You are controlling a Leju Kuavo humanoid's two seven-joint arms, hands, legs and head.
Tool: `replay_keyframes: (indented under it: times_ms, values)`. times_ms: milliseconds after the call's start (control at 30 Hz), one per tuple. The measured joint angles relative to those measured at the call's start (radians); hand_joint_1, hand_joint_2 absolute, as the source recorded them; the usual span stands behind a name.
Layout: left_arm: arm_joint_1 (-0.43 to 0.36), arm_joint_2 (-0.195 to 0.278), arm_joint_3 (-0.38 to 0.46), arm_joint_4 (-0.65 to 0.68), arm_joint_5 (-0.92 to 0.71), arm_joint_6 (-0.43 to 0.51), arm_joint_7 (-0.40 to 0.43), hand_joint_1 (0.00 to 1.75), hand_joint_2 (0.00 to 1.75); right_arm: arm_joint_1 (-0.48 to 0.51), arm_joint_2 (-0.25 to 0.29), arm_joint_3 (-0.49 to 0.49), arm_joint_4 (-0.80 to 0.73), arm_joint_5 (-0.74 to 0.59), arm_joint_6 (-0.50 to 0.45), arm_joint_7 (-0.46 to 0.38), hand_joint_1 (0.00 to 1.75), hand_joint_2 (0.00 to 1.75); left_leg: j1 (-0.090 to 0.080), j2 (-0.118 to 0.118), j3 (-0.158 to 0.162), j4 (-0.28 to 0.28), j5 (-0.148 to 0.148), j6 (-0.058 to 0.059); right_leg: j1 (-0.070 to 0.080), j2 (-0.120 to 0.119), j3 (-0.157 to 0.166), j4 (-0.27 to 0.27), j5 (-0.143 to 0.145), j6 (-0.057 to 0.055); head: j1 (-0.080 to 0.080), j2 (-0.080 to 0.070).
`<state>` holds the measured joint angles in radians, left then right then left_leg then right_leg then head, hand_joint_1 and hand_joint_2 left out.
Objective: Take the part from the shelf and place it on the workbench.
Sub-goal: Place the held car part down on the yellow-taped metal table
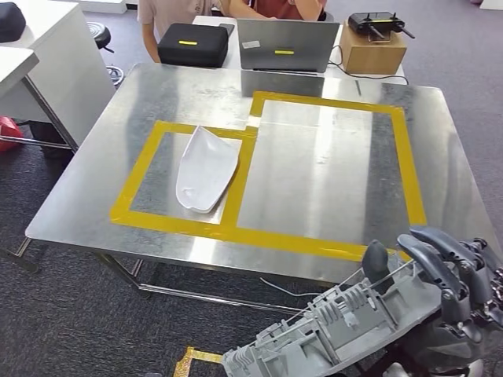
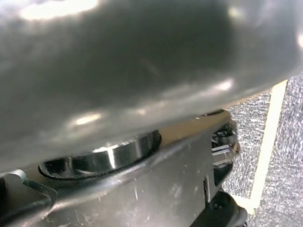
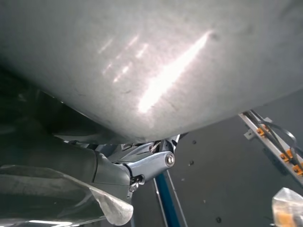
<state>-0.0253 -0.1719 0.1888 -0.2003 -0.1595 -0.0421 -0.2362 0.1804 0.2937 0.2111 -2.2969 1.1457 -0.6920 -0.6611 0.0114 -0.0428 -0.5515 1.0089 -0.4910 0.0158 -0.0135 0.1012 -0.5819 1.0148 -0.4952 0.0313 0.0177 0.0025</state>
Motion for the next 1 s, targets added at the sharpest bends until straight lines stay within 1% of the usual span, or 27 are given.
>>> replay_keyframes:
  times_ms: [33,67,100,133,167,200,233,267,300,333,367,400,467,500,533,600,700,800,867,1000]
  values:
    - [-0.001,-0.001,0.000,0.000,0.000,0.000,0.000,0.00,0.00,0.000,0.000,0.000,0.000,0.000,0.000,0.000,1.75,1.75,0.002,0.011,0.001,-0.005,0.003,0.005,0.002,-0.023,-0.013,0.023,-0.016,0.005,0.003,0.000]
    - [-0.001,-0.003,0.000,0.000,0.000,0.000,0.000,0.00,0.00,0.000,0.000,0.000,0.000,0.000,0.000,0.000,1.75,1.75,0.004,0.023,0.002,-0.008,0.004,0.010,0.003,-0.051,-0.035,0.066,-0.043,0.009,0.006,0.000]
    - [-0.001,-0.003,0.000,0.000,0.000,0.000,0.000,0.00,0.00,0.000,0.000,0.000,0.000,0.000,0.000,0.000,1.75,1.75,0.003,0.035,0.001,-0.009,0.004,0.012,0.004,-0.076,-0.065,0.130,-0.078,0.014,0.008,0.000]
    - [0.001,-0.003,0.000,0.000,0.000,0.000,0.000,0.00,0.00,0.000,0.000,0.000,0.000,0.000,0.000,0.000,1.75,1.75,0.002,0.048,0.001,-0.008,0.003,0.013,0.002,-0.088,-0.098,0.198,-0.109,0.018,0.009,0.000]
    - [0.002,-0.003,0.000,0.000,0.000,0.000,0.000,0.00,0.00,0.000,0.000,0.000,0.000,0.000,0.000,0.000,1.75,1.75,0.002,0.062,0.000,-0.008,0.003,0.013,0.001,-0.093,-0.123,0.250,-0.127,0.021,0.009,0.000]
    - [0.003,-0.002,0.000,0.000,0.000,0.000,0.000,0.00,0.00,0.000,0.000,0.000,0.000,0.000,0.000,0.000,1.75,1.75,0.002,0.074,0.000,-0.008,0.002,0.013,0.000,-0.096,-0.132,0.271,-0.127,0.024,0.009,0.000]
    - [0.003,-0.002,0.000,0.000,0.000,0.000,0.000,0.00,0.00,0.000,0.000,0.000,0.000,0.000,0.000,0.000,1.75,1.75,0.002,0.083,0.001,-0.008,0.001,0.012,-0.001,-0.099,-0.119,0.249,-0.106,0.025,0.009,0.000]
    - [0.002,-0.003,0.000,0.000,0.000,0.001,0.000,0.00,0.00,0.000,0.000,0.000,0.000,0.000,0.000,0.000,1.75,1.75,0.002,0.089,0.002,-0.007,0.000,0.010,-0.003,-0.103,-0.087,0.190,-0.073,0.026,0.009,0.000]
    - [0.001,-0.003,0.000,0.000,0.000,0.001,0.000,0.00,0.00,0.000,0.000,0.000,0.000,-0.001,0.000,0.000,1.75,1.75,0.002,0.092,0.004,-0.007,-0.001,0.007,-0.004,-0.109,-0.046,0.114,-0.042,0.025,0.009,0.000]
    - [-0.001,-0.003,0.000,0.000,0.000,0.002,0.000,0.00,0.00,0.000,0.000,0.000,0.000,-0.001,0.000,0.000,1.75,1.75,0.000,0.094,0.005,-0.006,-0.003,0.003,-0.003,-0.115,-0.007,0.050,-0.022,0.022,0.009,0.000]
    - [-0.001,-0.003,0.000,0.000,0.000,0.003,0.000,0.00,0.00,0.000,0.000,0.000,0.000,-0.002,0.000,0.000,1.75,1.75,-0.003,0.096,0.005,-0.004,-0.004,-0.002,-0.003,-0.118,0.019,0.005,-0.011,0.018,0.009,0.000]
    - [-0.001,-0.002,0.000,0.000,0.000,0.003,0.000,0.00,0.00,0.000,0.000,0.000,0.000,-0.002,0.000,0.000,1.75,1.75,-0.005,0.096,0.004,-0.001,-0.005,0.000,-0.002,-0.121,0.032,-0.015,-0.010,0.014,0.008,0.000]
    - [-0.001,-0.001,0.000,0.000,0.000,0.003,0.000,0.00,0.00,0.000,0.000,0.000,0.000,-0.002,0.000,0.000,1.75,1.75,-0.008,0.095,0.003,0.002,-0.004,0.012,-0.002,-0.120,0.034,-0.019,-0.007,0.009,0.006,0.000]
    - [-0.001,-0.001,0.000,0.000,0.000,0.003,0.000,0.00,0.00,0.000,0.000,0.001,0.000,-0.002,0.000,0.000,1.75,1.75,-0.009,0.094,0.004,0.001,-0.002,0.019,-0.001,-0.120,0.034,-0.019,-0.006,0.009,0.006,0.000]
    - [-0.001,-0.001,0.000,0.000,0.000,0.003,0.000,0.00,0.00,0.000,0.000,0.001,0.000,-0.002,0.000,0.000,1.75,1.75,-0.008,0.094,0.005,-0.002,-0.001,0.020,0.001,-0.120,0.035,-0.019,-0.007,0.007,0.006,0.000]
    - [-0.001,0.000,0.000,0.000,0.000,0.003,0.000,0.00,0.00,0.000,0.000,0.001,-0.001,-0.002,0.000,0.000,1.75,1.75,-0.007,0.094,0.007,-0.007,0.002,0.016,0.003,-0.120,0.035,-0.019,-0.008,0.003,0.006,0.000]
    - [-0.001,0.000,0.000,0.000,0.000,0.004,0.000,0.00,0.00,0.000,0.000,0.001,-0.001,-0.002,0.000,0.000,1.75,1.75,-0.005,0.094,0.009,-0.012,0.006,0.007,0.005,-0.121,0.034,-0.018,-0.009,-0.003,0.006,0.000]
    - [0.000,0.000,0.000,0.000,0.000,0.004,0.000,0.00,0.00,-0.001,0.000,0.001,-0.001,-0.002,0.000,0.000,1.75,1.75,-0.003,0.094,0.009,-0.015,0.007,-0.008,0.006,-0.121,0.033,-0.017,-0.010,-0.006,0.006,0.000]
    - [0.000,0.000,0.000,0.000,0.000,0.004,0.000,0.00,0.00,-0.001,0.000,0.001,-0.001,-0.001,0.000,0.000,1.75,1.75,-0.002,0.094,0.009,-0.015,0.006,-0.016,0.006,-0.121,0.033,-0.016,-0.010,-0.007,0.007,0.000]
    - [0.000,-0.001,0.000,0.000,-0.001,0.004,0.000,0.00,0.00,-0.001,0.000,0.001,-0.002,0.000,0.000,0.000,1.75,1.75,-0.003,0.094,0.009,-0.015,0.005,-0.019,0.006,-0.121,0.034,-0.016,-0.010,-0.007,0.007,0.000]
